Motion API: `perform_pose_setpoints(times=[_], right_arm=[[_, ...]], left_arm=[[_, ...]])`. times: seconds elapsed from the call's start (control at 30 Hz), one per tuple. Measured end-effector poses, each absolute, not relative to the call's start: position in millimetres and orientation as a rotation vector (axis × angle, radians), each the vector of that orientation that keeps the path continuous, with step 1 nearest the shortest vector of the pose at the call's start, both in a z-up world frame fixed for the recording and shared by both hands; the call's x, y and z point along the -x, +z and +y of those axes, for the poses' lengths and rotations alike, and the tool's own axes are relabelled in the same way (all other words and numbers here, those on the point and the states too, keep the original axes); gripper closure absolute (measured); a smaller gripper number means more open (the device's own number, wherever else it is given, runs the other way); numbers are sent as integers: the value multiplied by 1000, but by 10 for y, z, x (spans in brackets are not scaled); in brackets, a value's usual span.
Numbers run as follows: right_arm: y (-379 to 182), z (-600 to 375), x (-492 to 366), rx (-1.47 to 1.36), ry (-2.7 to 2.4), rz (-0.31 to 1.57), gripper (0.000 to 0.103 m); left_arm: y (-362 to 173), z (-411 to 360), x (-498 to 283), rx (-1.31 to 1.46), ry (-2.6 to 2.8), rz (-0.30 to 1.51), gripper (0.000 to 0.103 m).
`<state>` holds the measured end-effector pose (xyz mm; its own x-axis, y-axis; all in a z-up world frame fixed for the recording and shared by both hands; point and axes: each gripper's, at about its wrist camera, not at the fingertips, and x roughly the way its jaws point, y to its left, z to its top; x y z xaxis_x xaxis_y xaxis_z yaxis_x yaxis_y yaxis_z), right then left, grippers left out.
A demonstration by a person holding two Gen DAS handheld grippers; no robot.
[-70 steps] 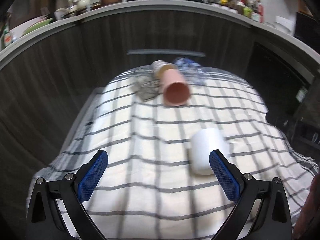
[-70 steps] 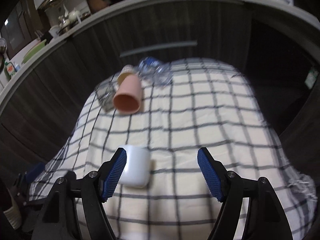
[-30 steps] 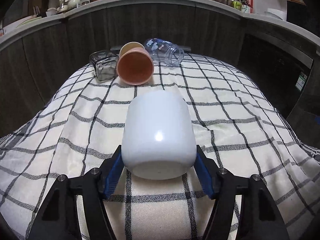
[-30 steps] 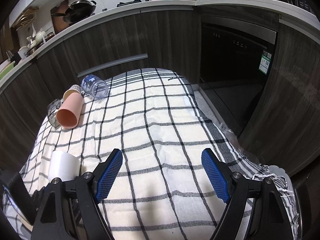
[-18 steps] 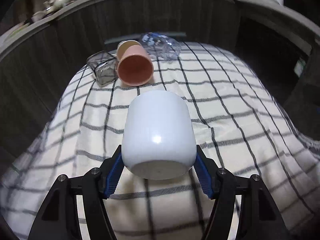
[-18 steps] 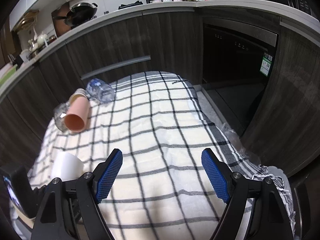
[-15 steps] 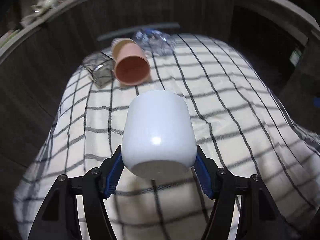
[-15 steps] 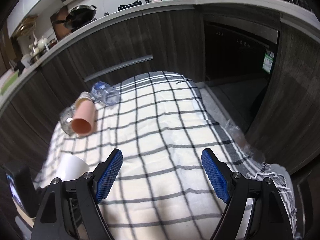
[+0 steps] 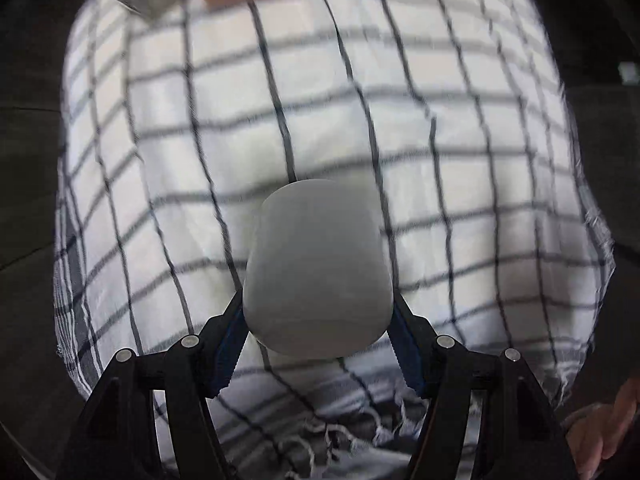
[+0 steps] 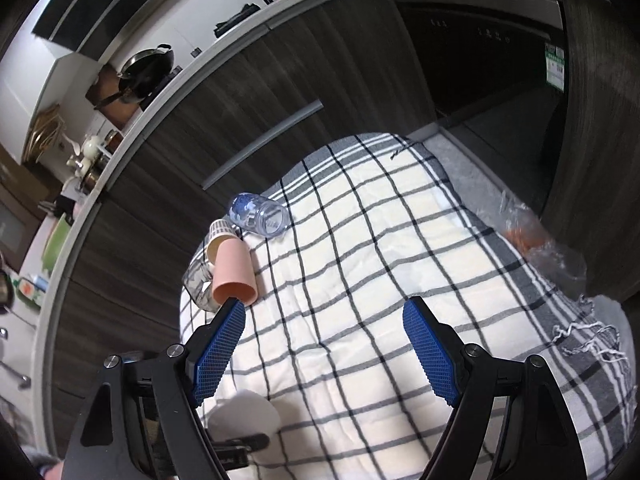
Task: Flip cup upside down
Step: 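Rotate the white cup opening-down with the left gripper and lower it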
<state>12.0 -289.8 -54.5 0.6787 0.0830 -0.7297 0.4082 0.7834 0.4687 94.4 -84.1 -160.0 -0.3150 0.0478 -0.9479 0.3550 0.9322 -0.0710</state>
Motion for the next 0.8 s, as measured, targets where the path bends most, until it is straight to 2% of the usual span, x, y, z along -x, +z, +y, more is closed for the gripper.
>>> perform_pose_setpoints(times=[0.13,0.37,0.47,0.53,0.63,0.8], right_arm=[[-588,-2974,-187,-664,-216,829,22],[-781,-3097,-250,-721,-224,866,22],[-789,-3094,-260,-718,-226,864,22],[-788,-3088,-265,-715,-226,865,22],[-780,-3066,-274,-705,-221,871,22],[-720,-2962,-263,-680,-197,876,22]], left_arm=[[-1790,-859,-964,-313,-291,1938,38],[-1873,-959,-1075,-356,-284,1923,37],[-1788,-995,-1114,-371,-298,1904,37],[-1773,-1001,-1091,-370,-316,1901,29],[-1645,-959,-1034,-360,-336,1879,24],[-1234,-851,-929,-318,-358,1738,23]])
